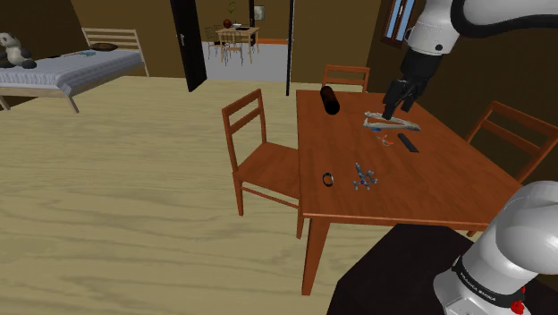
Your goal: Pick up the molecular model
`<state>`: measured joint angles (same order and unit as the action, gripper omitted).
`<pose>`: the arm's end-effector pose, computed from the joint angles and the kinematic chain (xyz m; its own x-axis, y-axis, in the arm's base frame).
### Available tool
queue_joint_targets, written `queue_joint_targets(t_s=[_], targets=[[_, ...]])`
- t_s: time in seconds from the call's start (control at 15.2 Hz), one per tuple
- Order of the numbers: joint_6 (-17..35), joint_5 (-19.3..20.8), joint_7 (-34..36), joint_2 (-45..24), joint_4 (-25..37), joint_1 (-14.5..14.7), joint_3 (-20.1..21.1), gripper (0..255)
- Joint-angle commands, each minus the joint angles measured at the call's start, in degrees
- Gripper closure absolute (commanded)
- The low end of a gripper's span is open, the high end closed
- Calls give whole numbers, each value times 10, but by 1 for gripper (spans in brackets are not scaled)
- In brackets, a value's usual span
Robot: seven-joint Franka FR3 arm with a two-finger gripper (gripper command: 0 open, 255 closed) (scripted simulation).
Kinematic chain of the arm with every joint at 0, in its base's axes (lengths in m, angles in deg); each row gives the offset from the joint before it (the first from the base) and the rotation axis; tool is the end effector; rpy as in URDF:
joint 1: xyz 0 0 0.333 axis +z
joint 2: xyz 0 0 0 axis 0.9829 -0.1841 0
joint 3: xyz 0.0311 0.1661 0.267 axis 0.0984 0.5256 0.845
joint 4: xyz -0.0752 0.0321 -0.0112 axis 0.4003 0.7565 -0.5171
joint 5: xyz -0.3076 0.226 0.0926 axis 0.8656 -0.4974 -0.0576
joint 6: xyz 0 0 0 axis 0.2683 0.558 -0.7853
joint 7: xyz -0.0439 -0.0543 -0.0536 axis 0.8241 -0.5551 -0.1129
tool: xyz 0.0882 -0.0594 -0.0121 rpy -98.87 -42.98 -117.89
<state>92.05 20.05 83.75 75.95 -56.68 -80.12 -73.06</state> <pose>0.3264 0.0133 0.6053 0.9918 -0.0290 0.1248 -0.0305 -0.9995 0.0101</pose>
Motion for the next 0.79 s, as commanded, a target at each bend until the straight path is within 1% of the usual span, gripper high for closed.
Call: queue_joint_targets(t_s=[0.0, 0.4, 0.73], targets=[[0, 0, 0, 0, 0, 0, 0, 0], [112, 0, 14, -45, -69, -26, -25, 0], [209, -4, 22, -103, -109, -45, -46, 0]])
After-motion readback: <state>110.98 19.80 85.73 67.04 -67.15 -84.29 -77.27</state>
